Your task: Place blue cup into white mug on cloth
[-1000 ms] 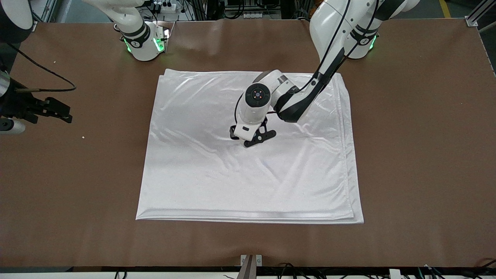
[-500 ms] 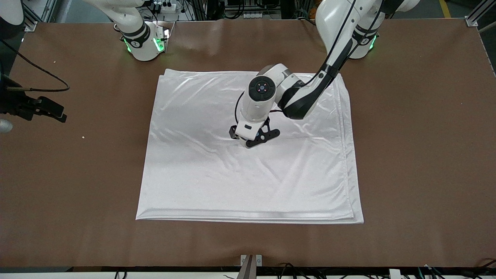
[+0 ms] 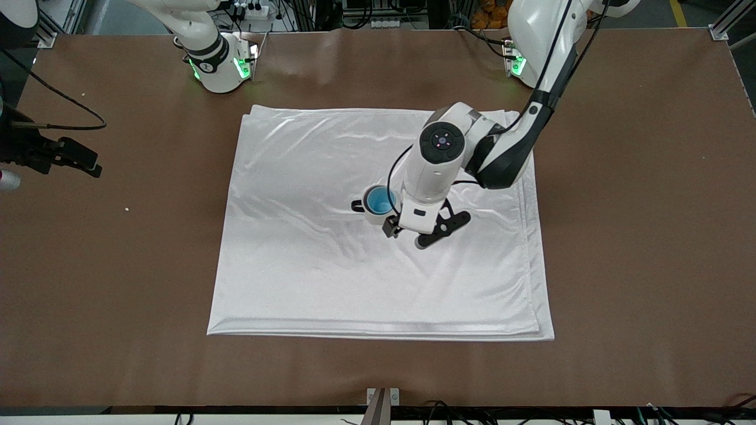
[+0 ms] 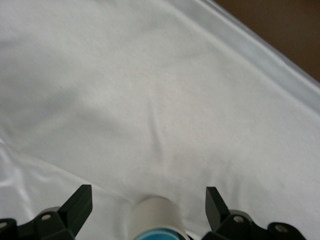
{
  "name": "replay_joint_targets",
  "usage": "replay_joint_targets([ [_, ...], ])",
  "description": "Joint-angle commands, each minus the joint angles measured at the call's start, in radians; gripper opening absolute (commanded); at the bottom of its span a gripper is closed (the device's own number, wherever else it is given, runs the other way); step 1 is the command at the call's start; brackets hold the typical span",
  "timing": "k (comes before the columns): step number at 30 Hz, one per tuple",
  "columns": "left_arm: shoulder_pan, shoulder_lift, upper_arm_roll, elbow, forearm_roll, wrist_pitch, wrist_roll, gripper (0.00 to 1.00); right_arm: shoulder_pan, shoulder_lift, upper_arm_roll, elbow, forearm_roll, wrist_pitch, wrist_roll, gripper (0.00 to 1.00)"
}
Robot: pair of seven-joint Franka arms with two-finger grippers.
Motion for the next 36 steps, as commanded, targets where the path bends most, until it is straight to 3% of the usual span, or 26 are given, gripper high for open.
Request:
replay_joint_targets([
  [1,0.005,-0.033,0.047,-0.016,0.090,-0.051,0.040,1.00,-0.021,-0.070,0.012,-0.095,-0.002,0.041,0.008,1.00],
  [36,0.387,-0.060,0.053,-0.017,0.103,-0.081,0.598,1.00,-0.044,-0.056,0.014,-0.064,0.001,0.069,0.011,1.00],
])
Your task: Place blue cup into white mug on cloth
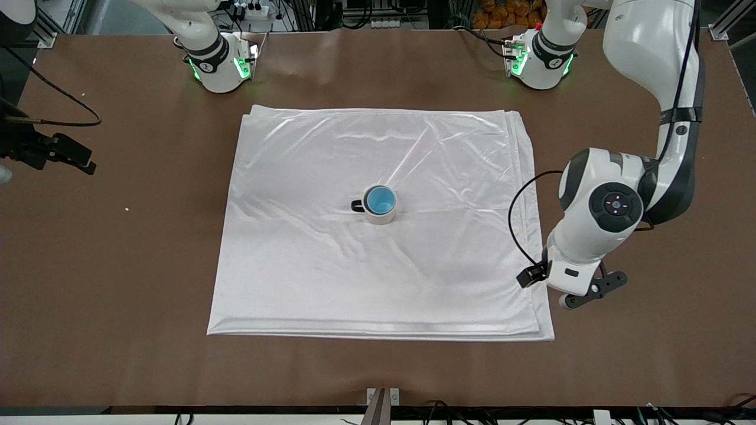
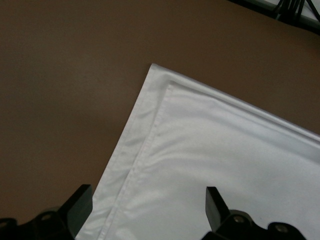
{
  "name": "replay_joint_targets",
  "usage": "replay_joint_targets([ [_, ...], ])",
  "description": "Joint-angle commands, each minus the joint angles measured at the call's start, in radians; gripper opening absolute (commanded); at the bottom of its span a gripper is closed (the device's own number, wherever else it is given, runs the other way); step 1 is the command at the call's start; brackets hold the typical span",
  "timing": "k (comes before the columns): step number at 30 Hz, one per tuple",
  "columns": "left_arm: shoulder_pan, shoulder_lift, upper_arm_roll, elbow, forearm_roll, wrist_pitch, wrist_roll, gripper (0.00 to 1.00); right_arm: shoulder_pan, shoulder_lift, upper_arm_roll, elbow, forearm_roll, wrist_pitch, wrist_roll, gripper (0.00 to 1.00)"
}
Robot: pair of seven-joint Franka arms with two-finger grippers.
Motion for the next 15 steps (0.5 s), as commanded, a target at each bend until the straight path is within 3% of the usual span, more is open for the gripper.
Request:
replay_joint_targets([
  [1,0.058,-0.024,-0.010,-0.017,0.023,-0.014,0.117,1.00,-0.017,-0.013,0.014,-0.001,0.001,0.023,0.011,1.00],
  [11,0.133,-0.153,-0.019,-0.086,0.006,-0.058,0.257,1.00,-0.017,-0.013,0.014,0.009,-0.002,0.018,0.005,1.00],
  [15,0.140,-0.227,-0.021,-0.117,-0.060,-0.080,0.258,1.00,-0.017,-0.012,0.014,0.012,-0.002,0.018,0.007,1.00],
])
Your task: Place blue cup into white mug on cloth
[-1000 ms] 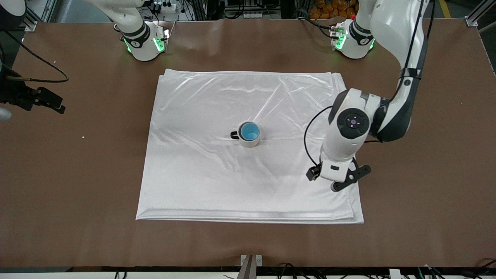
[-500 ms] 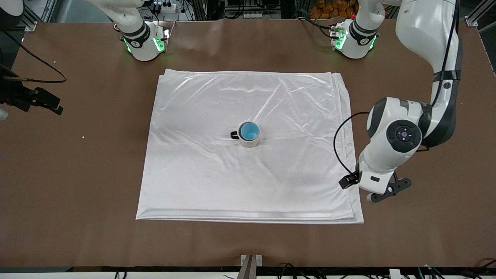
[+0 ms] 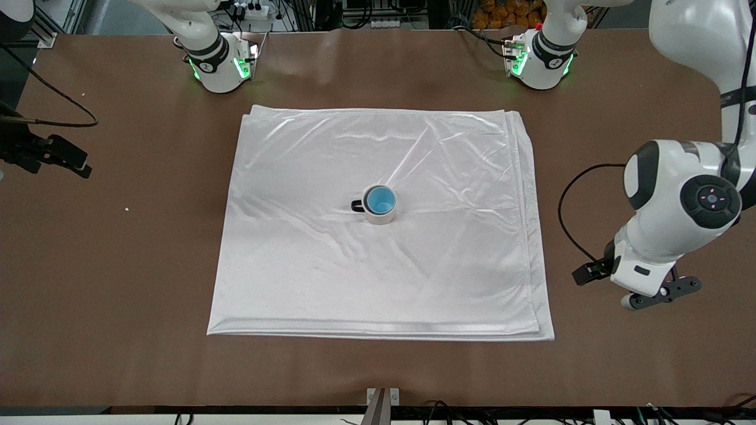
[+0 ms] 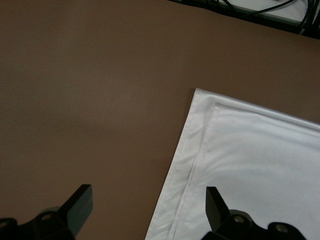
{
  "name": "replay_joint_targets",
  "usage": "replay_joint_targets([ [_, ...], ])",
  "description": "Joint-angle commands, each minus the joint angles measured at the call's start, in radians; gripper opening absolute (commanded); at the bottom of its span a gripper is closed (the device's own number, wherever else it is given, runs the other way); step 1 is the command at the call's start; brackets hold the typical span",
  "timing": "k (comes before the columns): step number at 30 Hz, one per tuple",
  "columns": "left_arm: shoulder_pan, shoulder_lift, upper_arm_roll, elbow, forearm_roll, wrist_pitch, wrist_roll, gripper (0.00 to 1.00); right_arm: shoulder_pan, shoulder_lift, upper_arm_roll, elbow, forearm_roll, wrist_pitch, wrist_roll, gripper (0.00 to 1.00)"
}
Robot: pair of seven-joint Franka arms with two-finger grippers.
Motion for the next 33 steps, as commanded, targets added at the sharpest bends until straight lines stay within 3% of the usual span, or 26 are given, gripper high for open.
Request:
replay_joint_targets([
  [1,0.013,-0.156,-0.014,-0.101,-0.076,-0.048,0.016,1.00,-0.017,-0.012,0.014,0.006,-0.001,-0.009,0.008,1.00],
  [11,0.108,-0.364,-0.036,-0.130,-0.147,-0.306,0.314,1.00,-0.020,0.010,0.014,0.038,-0.001,-0.009,0.008,1.00],
  [23,0.171,-0.521,-0.079,-0.133,-0.141,-0.444,0.323,1.00,-0.019,0.011,0.014,0.038,0.002,-0.011,0.008,1.00],
  [33,0.171,-0.553,-0.083,-0.133,-0.122,-0.530,0.323,1.00,-0.019,0.010,0.014,0.036,0.002,-0.063,0.010,1.00],
])
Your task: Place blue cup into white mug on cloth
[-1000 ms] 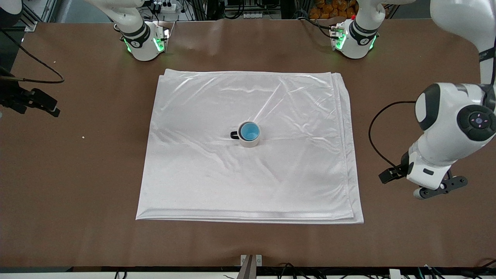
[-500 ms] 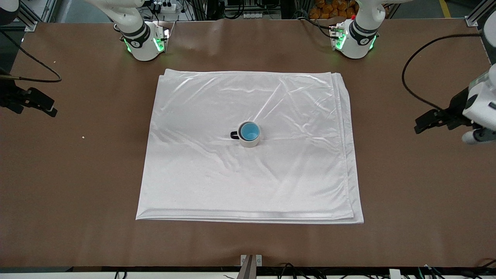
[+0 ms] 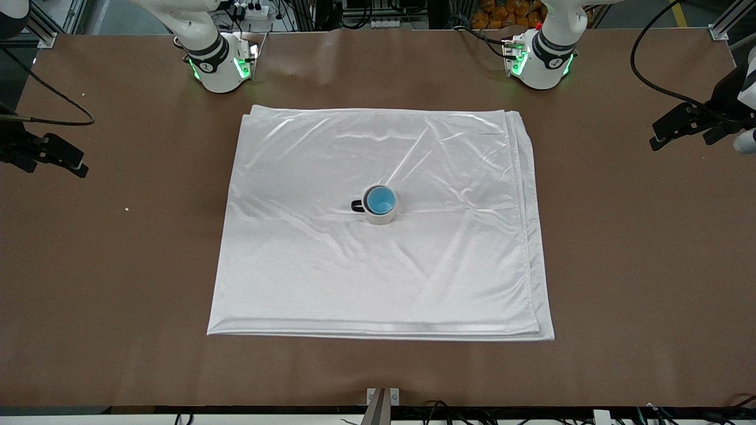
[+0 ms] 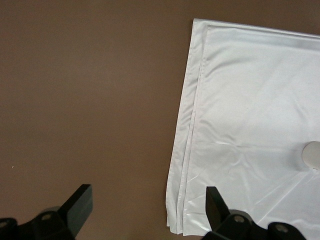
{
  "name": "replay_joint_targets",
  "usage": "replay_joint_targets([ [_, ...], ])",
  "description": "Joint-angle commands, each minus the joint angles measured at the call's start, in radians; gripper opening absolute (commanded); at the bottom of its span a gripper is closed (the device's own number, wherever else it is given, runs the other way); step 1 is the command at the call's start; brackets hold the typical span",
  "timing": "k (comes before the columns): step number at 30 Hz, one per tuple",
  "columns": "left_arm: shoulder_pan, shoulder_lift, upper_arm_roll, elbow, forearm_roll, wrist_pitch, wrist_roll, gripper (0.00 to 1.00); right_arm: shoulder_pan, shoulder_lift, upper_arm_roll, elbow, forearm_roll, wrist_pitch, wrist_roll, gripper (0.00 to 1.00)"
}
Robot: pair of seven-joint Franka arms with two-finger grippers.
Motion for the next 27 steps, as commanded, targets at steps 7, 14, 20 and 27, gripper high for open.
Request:
replay_joint_targets([
  [7,0.012,-0.029,-0.017,-0.026,0.037,-0.033,0.016,1.00,-0.015,0.007,0.013,0.022,0.002,-0.054,0.010,1.00],
  [14,0.014,-0.022,-0.035,-0.039,0.067,-0.031,0.066,1.00,-0.015,0.007,0.013,0.022,0.007,-0.052,0.010,1.00],
  [20,0.015,-0.024,-0.035,-0.039,0.064,-0.031,0.076,1.00,-0.016,0.007,0.013,0.022,0.010,-0.048,0.010,1.00],
  [27,0.015,-0.024,-0.035,-0.039,0.054,-0.033,0.076,1.00,-0.016,0.007,0.013,0.022,0.010,-0.043,0.010,1.00],
])
